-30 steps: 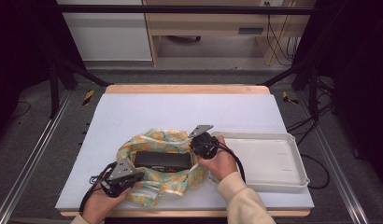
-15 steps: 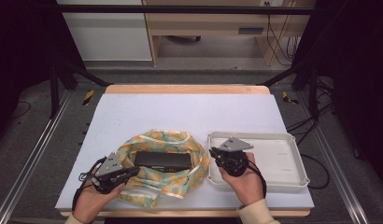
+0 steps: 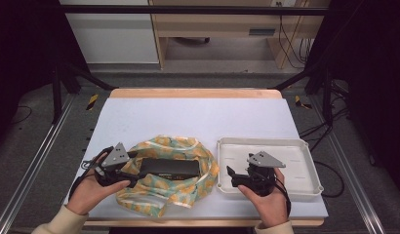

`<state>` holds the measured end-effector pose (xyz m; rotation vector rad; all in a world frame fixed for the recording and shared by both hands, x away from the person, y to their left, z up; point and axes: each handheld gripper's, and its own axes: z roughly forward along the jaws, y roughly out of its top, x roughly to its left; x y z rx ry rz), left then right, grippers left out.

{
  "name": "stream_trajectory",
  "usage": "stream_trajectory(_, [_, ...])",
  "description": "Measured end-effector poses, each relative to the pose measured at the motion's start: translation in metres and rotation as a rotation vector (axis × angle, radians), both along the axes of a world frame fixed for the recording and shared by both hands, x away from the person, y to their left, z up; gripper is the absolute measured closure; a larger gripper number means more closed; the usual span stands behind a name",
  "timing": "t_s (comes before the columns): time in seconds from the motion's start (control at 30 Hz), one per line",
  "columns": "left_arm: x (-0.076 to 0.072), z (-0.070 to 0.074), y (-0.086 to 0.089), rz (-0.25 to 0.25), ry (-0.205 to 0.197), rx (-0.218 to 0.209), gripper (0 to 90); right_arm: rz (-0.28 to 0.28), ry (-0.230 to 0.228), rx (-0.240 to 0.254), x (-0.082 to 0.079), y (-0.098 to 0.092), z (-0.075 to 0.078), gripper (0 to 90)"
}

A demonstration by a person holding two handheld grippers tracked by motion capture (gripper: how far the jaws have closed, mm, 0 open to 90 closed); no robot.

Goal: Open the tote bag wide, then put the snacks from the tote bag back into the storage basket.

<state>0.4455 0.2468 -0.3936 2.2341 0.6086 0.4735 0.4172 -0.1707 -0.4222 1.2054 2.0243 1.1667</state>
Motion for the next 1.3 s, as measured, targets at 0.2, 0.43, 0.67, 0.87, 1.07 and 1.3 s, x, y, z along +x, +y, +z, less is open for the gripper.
stream_trajectory(0.2, [0.017,0.021,-0.008,-0.064,0.003,0.126,18.3,0.032,-0.042,0.002,-0.007,-0.001,0.0,7.1])
stream_trajectory(0.43, [0.03,0.035,-0.02,-0.194,0.009,0.272,27.4,0.025,-0.051,-0.024,-0.009,-0.006,-0.001,8.8])
stream_trajectory(0.67, [0.042,0.036,-0.025,-0.279,0.038,0.361,37.9,0.012,-0.046,-0.038,-0.01,-0.007,-0.002,9.5])
stream_trajectory(0.87, [0.046,0.025,-0.032,-0.356,0.078,0.414,44.9,0.013,-0.033,-0.054,-0.008,-0.006,-0.005,9.8])
stream_trajectory(1.07, [0.054,0.01,-0.043,-0.392,0.107,0.488,43.2,0.015,-0.026,-0.061,-0.008,-0.005,-0.006,9.8])
stream_trajectory(1.3, [0.067,0.001,-0.053,-0.435,0.139,0.496,41.3,0.026,-0.016,-0.069,-0.007,-0.006,-0.008,9.8])
